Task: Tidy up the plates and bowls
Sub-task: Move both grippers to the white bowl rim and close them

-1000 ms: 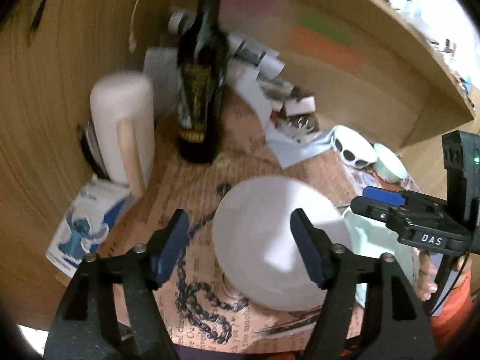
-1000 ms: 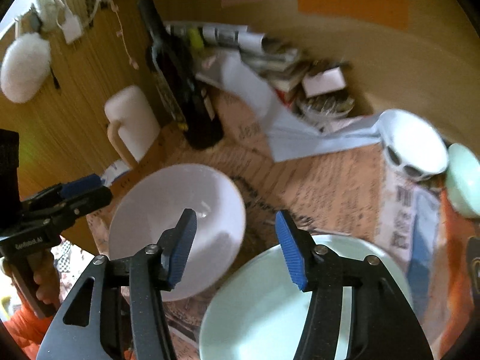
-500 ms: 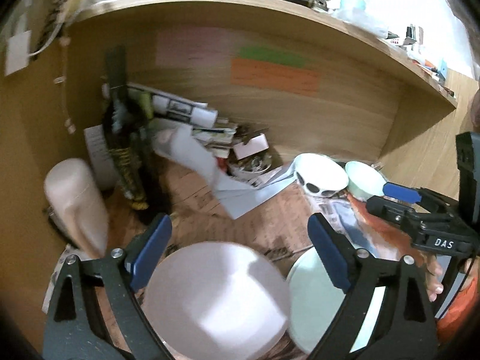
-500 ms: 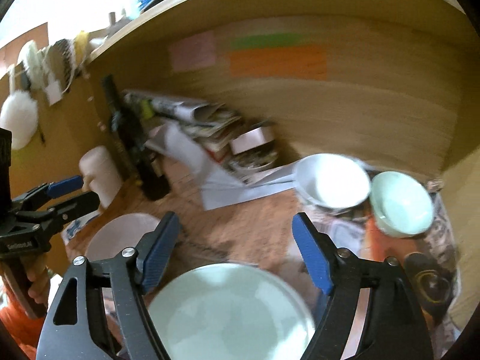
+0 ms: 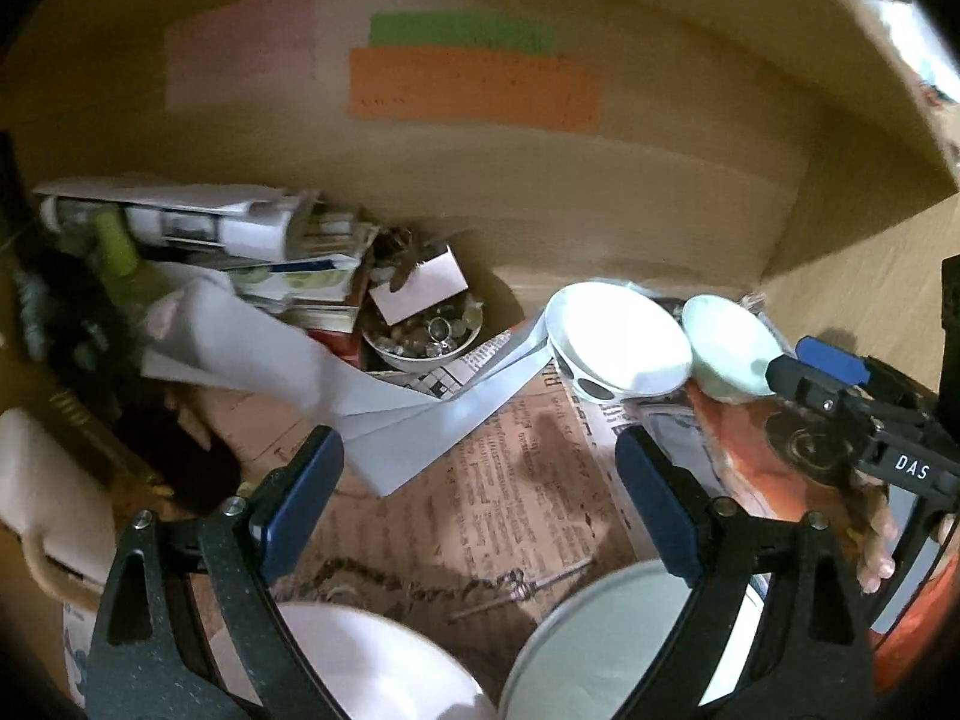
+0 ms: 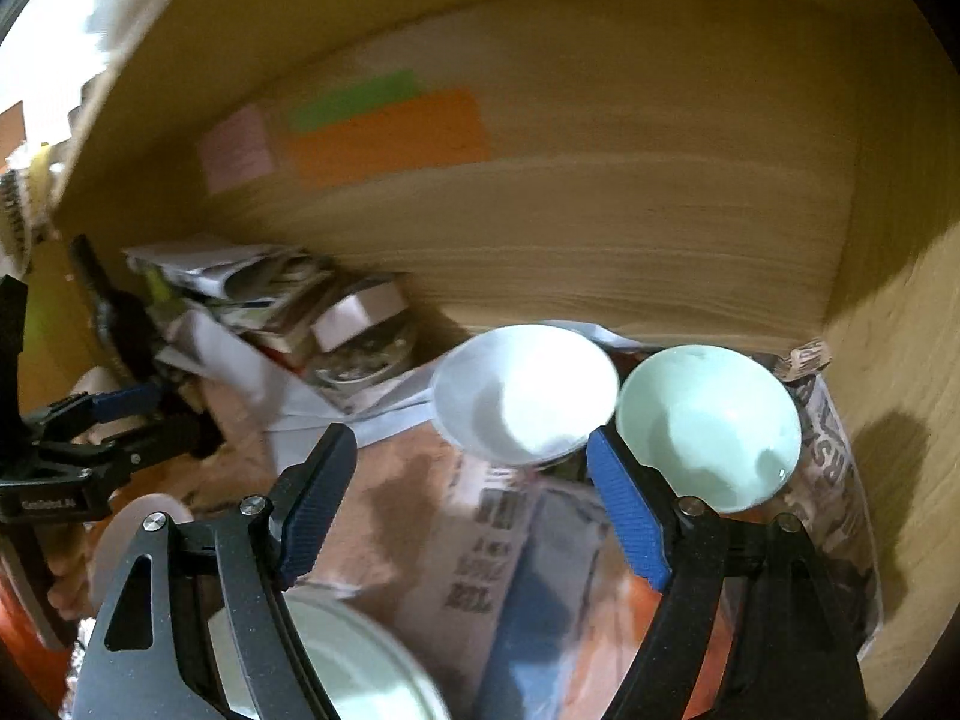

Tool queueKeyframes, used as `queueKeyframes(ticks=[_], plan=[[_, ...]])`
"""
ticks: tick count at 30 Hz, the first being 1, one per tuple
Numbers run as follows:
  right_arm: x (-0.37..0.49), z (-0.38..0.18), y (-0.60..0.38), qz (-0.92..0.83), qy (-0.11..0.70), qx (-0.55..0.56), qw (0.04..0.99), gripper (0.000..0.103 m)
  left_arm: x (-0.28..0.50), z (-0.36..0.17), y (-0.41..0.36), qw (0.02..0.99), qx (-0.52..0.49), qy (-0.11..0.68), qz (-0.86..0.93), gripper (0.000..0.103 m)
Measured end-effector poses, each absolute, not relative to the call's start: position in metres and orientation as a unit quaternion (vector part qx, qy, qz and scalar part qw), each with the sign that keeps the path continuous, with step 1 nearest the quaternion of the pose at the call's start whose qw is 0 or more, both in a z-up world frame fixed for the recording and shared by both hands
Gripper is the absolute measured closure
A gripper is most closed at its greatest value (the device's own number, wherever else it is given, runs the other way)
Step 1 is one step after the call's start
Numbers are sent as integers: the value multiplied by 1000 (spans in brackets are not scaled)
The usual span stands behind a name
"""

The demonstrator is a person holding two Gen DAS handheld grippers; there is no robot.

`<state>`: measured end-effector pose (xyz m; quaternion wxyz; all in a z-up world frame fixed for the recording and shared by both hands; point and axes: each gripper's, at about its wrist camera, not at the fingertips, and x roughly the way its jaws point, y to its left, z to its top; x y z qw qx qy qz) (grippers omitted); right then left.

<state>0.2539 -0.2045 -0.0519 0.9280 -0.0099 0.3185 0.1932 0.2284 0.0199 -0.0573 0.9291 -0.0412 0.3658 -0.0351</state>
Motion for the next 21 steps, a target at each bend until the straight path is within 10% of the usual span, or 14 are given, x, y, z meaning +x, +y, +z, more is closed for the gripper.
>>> queueKeyframes(ticks=[21], plan=[[345, -133, -212, 173, 460, 32, 870, 53, 311, -102, -3, 902, 5, 430, -41, 10]])
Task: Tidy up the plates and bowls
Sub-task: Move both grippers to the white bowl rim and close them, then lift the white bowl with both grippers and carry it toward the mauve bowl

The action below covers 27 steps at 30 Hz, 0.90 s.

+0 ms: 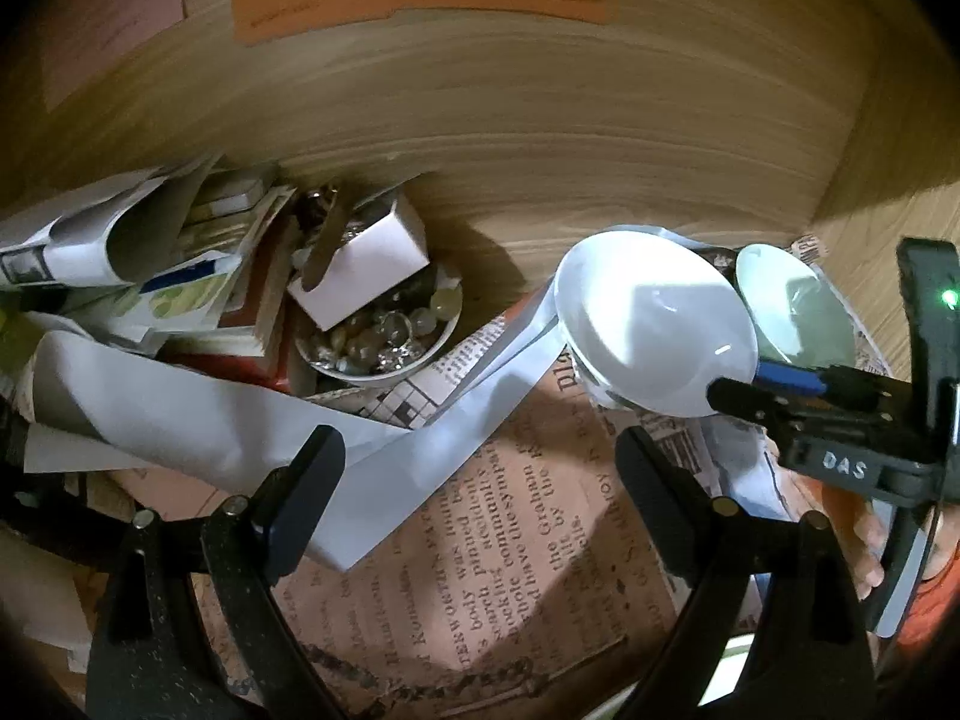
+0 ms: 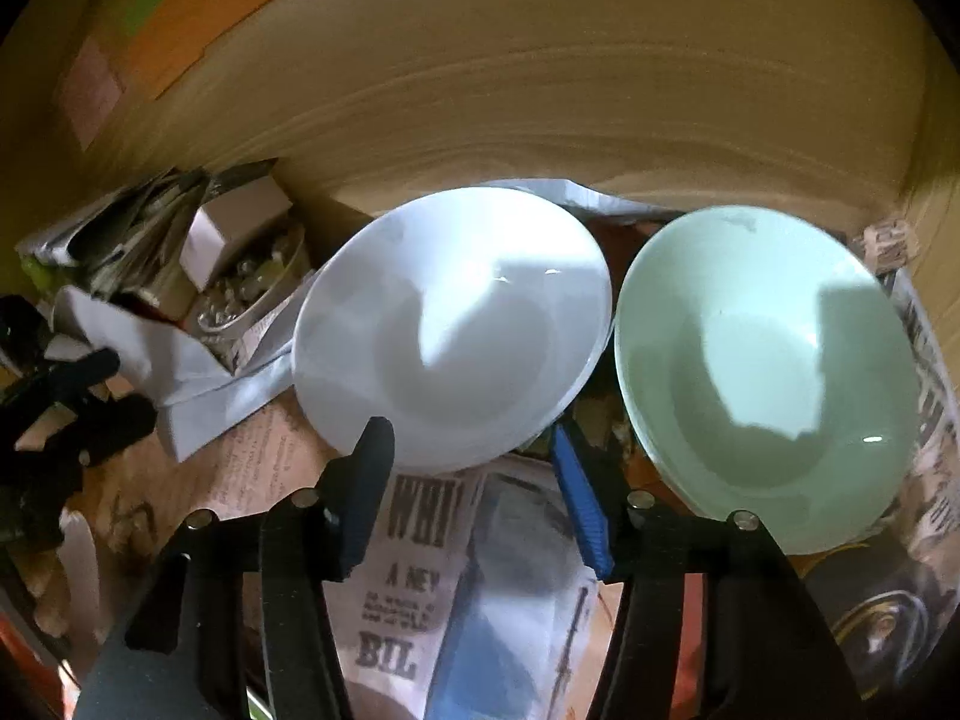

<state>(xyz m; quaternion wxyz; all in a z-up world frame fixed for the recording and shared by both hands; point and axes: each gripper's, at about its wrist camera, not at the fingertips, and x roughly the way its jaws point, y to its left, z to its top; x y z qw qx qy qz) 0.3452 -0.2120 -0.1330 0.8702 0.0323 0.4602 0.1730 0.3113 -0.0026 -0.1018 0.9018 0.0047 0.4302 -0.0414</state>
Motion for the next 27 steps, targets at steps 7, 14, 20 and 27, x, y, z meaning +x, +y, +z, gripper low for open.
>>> queueKeyframes(ticks=[7, 14, 20, 27], plan=[[356, -141, -205, 152, 465, 20, 872, 61, 317, -109, -2, 898, 2, 439, -37, 10], [349, -142, -205, 182, 474, 0, 862, 75, 325, -117, 0, 890, -15, 455, -31, 10], [333, -142, -193, 235, 486, -22, 842, 75, 335, -132, -2, 874, -15, 484, -27, 21], [316, -141, -188, 259, 489, -30, 832, 76, 345, -151, -1, 852, -29, 522, -34, 55]])
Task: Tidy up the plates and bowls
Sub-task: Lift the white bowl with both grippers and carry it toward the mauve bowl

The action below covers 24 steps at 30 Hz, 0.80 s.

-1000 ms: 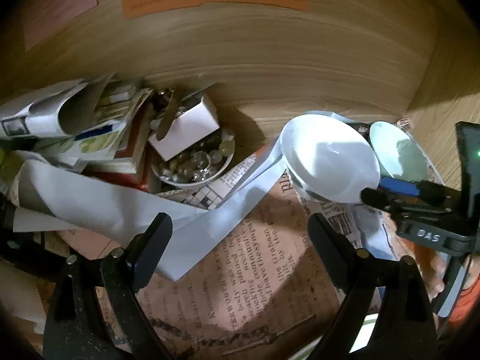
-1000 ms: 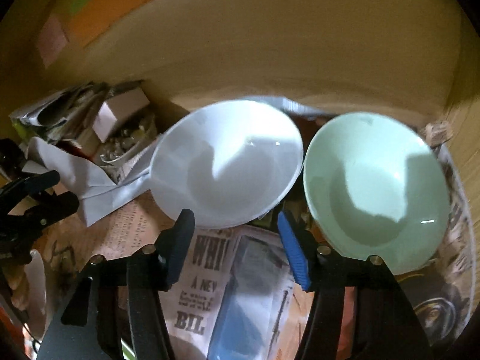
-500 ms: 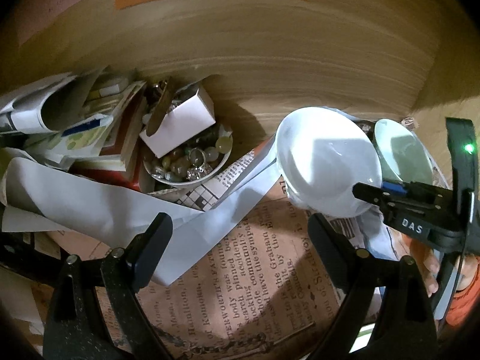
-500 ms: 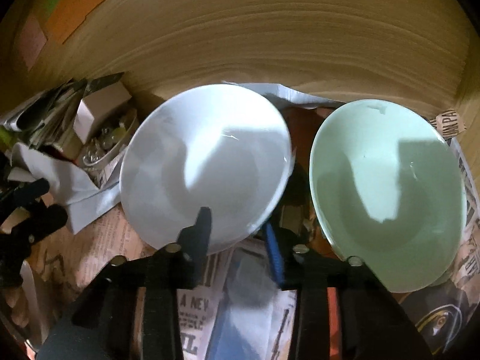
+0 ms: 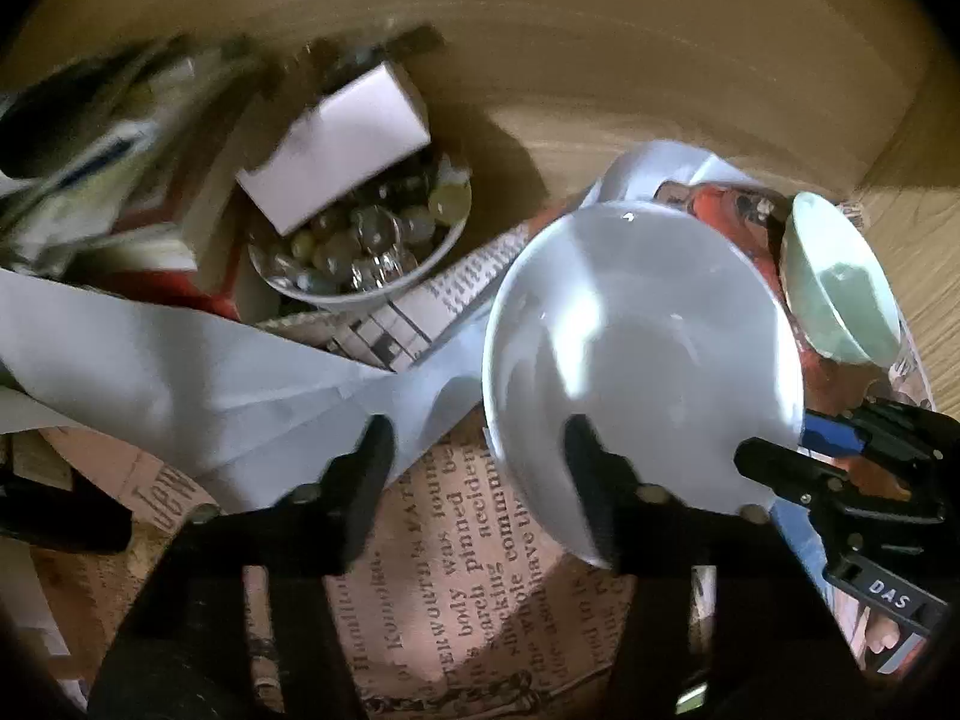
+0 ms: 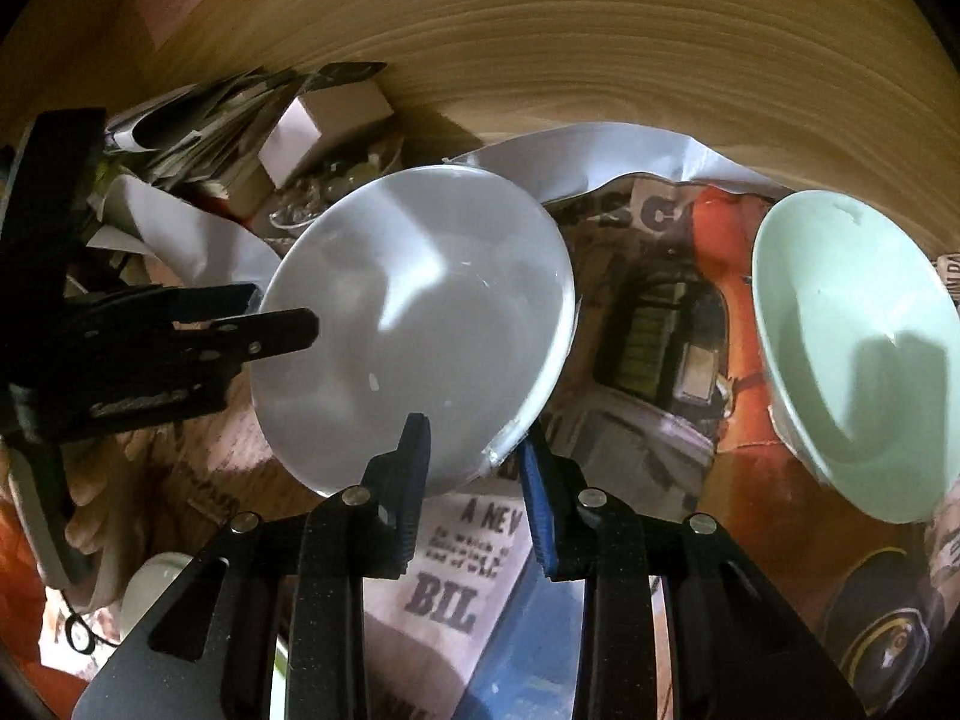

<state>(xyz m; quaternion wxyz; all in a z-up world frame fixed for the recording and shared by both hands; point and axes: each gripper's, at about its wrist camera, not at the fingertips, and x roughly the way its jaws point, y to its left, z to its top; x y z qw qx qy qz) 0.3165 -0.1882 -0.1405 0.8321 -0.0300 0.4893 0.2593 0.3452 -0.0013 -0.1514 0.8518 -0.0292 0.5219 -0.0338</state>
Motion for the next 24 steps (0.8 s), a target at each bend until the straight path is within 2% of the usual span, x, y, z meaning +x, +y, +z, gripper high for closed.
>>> queueKeyframes(ticks=[1, 3, 9, 13, 16, 24], plan=[[317, -141, -188, 260, 490, -29, 832, 76, 347, -154, -1, 849, -31, 527, -36, 65], [319, -142, -187, 261, 490, -25, 831, 76, 347, -158, -1, 844, -39, 533, -47, 72], [334, -140, -187, 231, 485, -11, 843, 75, 345, -155, -7, 849, -24, 525, -57, 85], [343, -145, -189, 217, 487, -9, 846, 76, 345, -157, -10, 851, -17, 521, -61, 88], [344, -147, -186, 222, 486, -6, 845, 85, 343, -154, -14, 855, -10, 515, -64, 89], [329, -138, -183, 213, 476, -19, 853, 85, 337, -146, -18, 864, 12, 498, -65, 90]])
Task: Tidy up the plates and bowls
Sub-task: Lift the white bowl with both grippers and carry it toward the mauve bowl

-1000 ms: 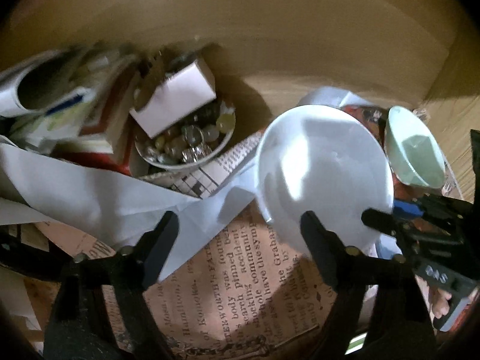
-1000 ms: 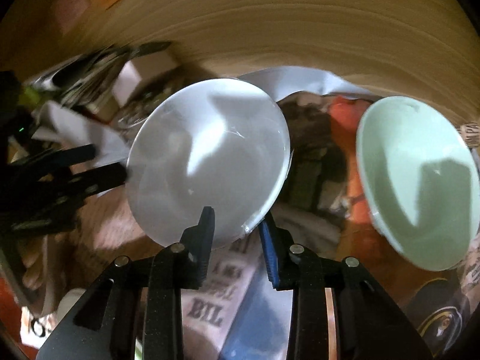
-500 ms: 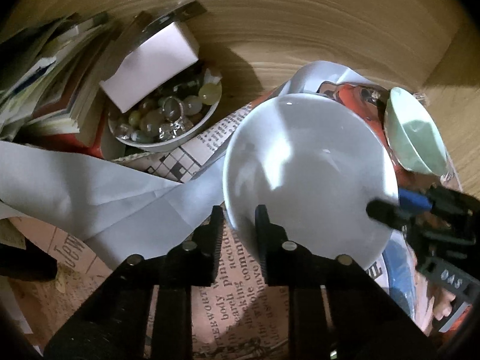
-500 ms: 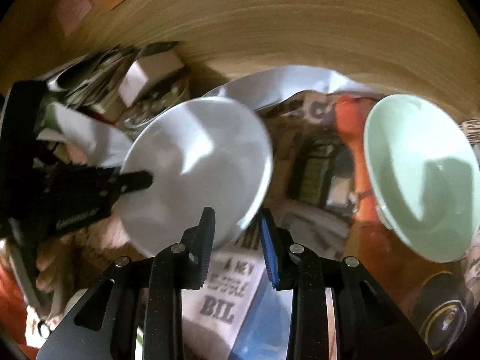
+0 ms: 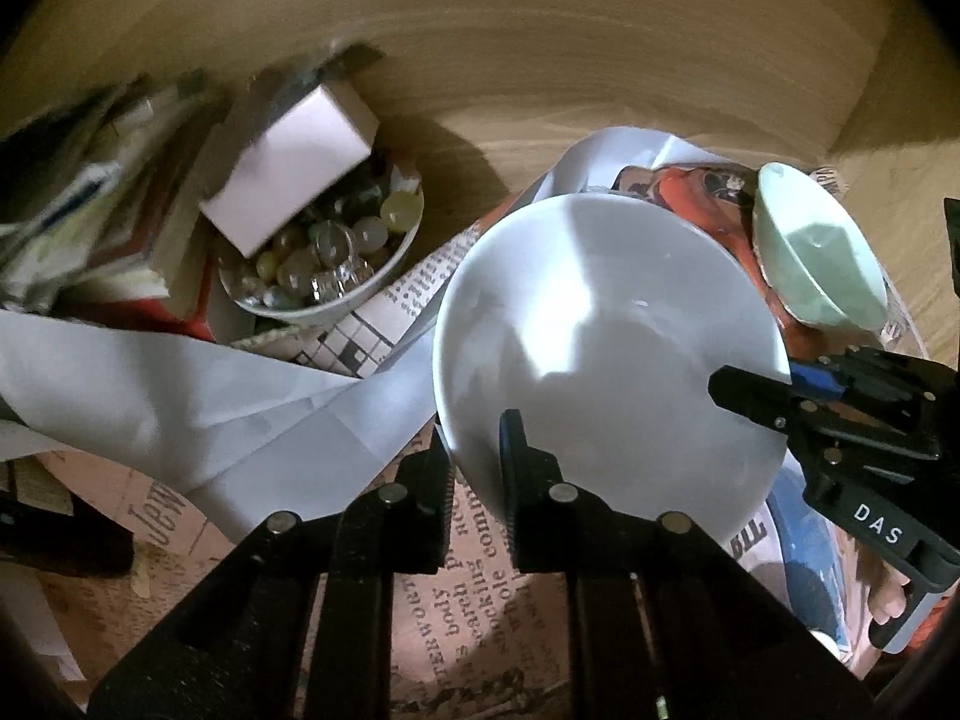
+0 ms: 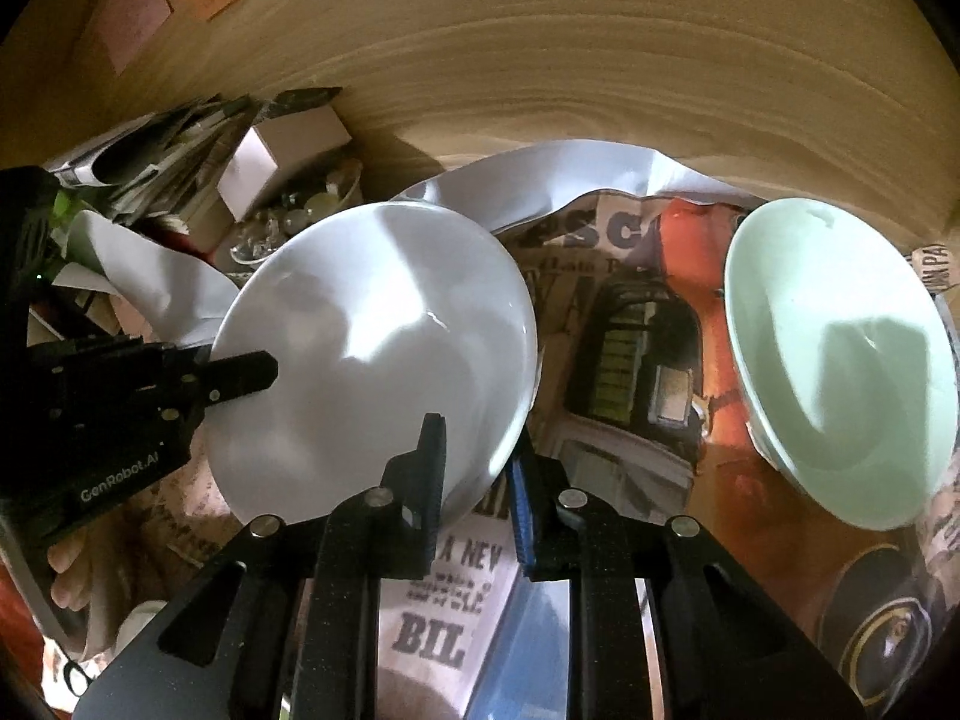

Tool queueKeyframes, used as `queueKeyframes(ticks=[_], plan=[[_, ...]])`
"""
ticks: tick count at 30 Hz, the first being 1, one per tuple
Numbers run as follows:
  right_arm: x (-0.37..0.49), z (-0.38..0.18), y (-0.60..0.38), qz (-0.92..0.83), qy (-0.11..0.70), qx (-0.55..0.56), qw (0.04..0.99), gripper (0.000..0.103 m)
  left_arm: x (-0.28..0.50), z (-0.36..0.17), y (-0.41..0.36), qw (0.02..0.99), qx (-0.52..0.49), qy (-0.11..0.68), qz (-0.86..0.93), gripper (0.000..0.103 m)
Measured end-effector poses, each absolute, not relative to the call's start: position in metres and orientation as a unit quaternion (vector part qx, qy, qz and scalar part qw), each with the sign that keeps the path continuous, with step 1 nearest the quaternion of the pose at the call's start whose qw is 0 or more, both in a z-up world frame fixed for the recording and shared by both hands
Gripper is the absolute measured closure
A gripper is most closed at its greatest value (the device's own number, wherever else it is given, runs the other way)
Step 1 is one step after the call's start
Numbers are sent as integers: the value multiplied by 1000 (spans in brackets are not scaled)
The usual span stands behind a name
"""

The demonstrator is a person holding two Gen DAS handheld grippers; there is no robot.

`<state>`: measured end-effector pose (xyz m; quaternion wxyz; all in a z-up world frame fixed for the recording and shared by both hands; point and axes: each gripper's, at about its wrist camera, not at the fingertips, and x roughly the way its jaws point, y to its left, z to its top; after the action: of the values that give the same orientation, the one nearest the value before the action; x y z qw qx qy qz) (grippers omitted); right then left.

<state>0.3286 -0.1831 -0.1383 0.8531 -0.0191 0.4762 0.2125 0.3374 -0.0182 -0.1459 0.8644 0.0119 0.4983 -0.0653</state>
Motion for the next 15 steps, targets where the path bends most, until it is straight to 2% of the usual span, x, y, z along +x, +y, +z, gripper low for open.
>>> queueKeyframes(ticks=[15], plan=[[271, -82, -197, 214, 410, 3, 887, 85, 276, -83, -12, 904, 5, 420, -82, 90]])
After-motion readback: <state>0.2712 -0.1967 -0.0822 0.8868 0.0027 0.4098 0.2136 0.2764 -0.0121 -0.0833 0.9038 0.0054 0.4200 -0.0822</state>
